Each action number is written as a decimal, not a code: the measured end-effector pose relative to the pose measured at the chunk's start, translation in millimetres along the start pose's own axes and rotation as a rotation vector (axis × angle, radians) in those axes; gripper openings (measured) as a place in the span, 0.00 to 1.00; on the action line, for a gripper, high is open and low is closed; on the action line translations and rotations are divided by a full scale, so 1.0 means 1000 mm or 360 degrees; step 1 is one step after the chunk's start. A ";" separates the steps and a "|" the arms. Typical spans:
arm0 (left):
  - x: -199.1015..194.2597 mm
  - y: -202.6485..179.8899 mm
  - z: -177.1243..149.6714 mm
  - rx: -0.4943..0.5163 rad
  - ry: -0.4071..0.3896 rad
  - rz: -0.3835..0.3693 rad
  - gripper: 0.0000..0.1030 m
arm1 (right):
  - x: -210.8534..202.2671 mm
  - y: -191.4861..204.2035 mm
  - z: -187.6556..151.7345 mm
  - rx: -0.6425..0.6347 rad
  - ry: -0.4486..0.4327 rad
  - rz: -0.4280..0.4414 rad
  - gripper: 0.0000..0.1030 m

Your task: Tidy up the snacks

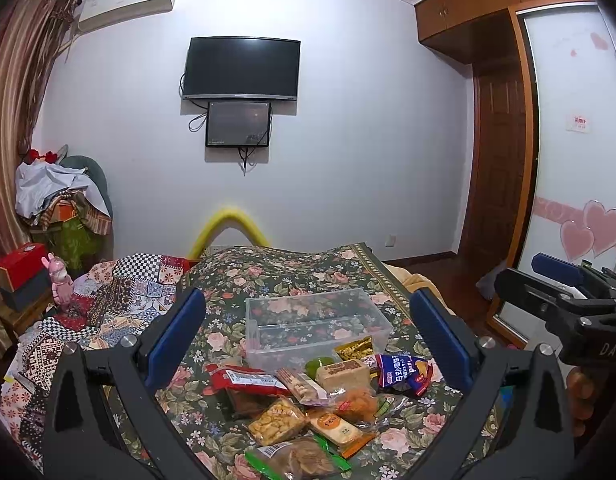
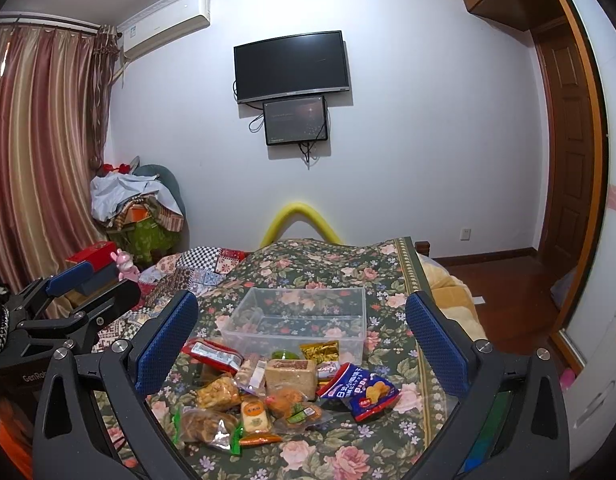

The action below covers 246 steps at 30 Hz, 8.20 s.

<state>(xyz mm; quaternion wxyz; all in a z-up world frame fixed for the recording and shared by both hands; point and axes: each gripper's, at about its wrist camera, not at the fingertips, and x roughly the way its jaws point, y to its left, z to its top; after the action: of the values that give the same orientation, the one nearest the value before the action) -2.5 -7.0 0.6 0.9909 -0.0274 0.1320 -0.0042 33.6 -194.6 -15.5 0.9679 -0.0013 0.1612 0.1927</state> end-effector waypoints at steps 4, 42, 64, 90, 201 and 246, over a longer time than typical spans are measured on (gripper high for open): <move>0.000 -0.001 -0.001 -0.0002 0.0006 -0.0004 1.00 | 0.000 0.000 0.000 0.0002 0.0000 -0.0001 1.00; 0.003 -0.004 -0.004 0.0006 0.0036 -0.0014 1.00 | 0.001 0.001 -0.003 0.0018 0.0019 0.0008 1.00; 0.057 0.028 -0.066 0.0036 0.0488 -0.0048 0.76 | 0.040 -0.020 -0.044 0.0032 0.0339 0.0032 0.73; 0.125 0.044 -0.181 -0.0075 0.1098 -0.0204 0.87 | 0.130 -0.023 -0.117 0.0060 0.0945 0.0185 0.53; 0.306 0.066 -0.022 -0.0057 0.0855 -0.0009 0.60 | 0.265 -0.048 -0.030 -0.0041 0.0846 0.0056 0.55; 0.249 0.107 -0.140 -0.0256 0.1232 -0.0031 0.79 | 0.197 -0.087 -0.132 0.0132 0.1091 -0.0145 0.94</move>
<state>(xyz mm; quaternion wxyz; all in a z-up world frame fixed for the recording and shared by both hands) 200.8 88.9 -205.4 0.8624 -0.1025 0.4955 -0.0131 197.2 -210.2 -207.1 0.8643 -0.0337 0.4844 0.1309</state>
